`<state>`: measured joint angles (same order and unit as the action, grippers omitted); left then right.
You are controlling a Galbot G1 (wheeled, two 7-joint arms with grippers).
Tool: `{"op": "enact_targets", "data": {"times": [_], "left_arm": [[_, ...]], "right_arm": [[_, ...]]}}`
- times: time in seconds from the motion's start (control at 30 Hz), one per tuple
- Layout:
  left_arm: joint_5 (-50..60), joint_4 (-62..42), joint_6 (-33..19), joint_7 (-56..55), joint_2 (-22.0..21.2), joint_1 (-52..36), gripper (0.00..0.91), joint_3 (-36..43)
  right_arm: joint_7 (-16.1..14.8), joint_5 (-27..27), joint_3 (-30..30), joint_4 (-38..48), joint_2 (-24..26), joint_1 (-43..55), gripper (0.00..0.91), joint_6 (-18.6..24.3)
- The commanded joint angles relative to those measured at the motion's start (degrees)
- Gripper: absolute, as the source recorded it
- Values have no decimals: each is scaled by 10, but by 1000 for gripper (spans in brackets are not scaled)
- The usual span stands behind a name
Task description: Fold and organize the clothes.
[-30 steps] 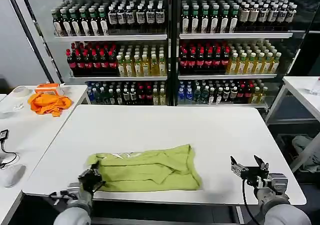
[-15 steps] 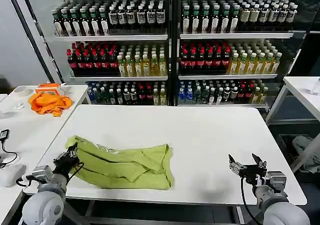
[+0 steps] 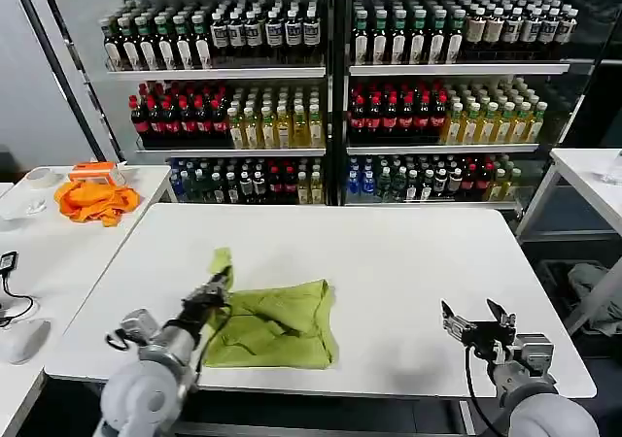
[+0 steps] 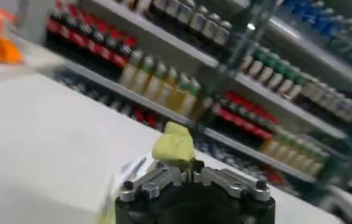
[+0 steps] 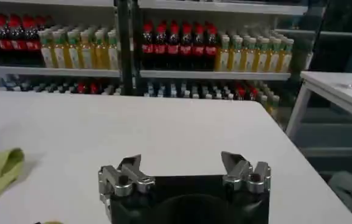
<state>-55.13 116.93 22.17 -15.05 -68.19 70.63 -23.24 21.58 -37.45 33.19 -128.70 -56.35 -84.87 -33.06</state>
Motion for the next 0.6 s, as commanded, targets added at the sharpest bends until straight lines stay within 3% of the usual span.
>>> {"op": "enact_targets", "data": {"times": [0.03,0.37,0.43,0.47,0.6], "left_arm": [[-22,-41,4,5,-42,-37,10,133],[66,-114,-9,4,-59,-70,20,165],[78,-123,-10,6,-59,-73,484,166],[78,-123,-10,9,-59,-72,907,165],[79,-104,-9,27,-55,-60,907,167]], "right_arm": [[0,1,-1,0,-1,0,907,0],[0,1,1,0,-2,-1,907,0],[0,1,2,1,-1,-1,907,0],[0,1,2,1,-1,-1,907,0],[-1,0,3,2,0,-1,907,0]]}}
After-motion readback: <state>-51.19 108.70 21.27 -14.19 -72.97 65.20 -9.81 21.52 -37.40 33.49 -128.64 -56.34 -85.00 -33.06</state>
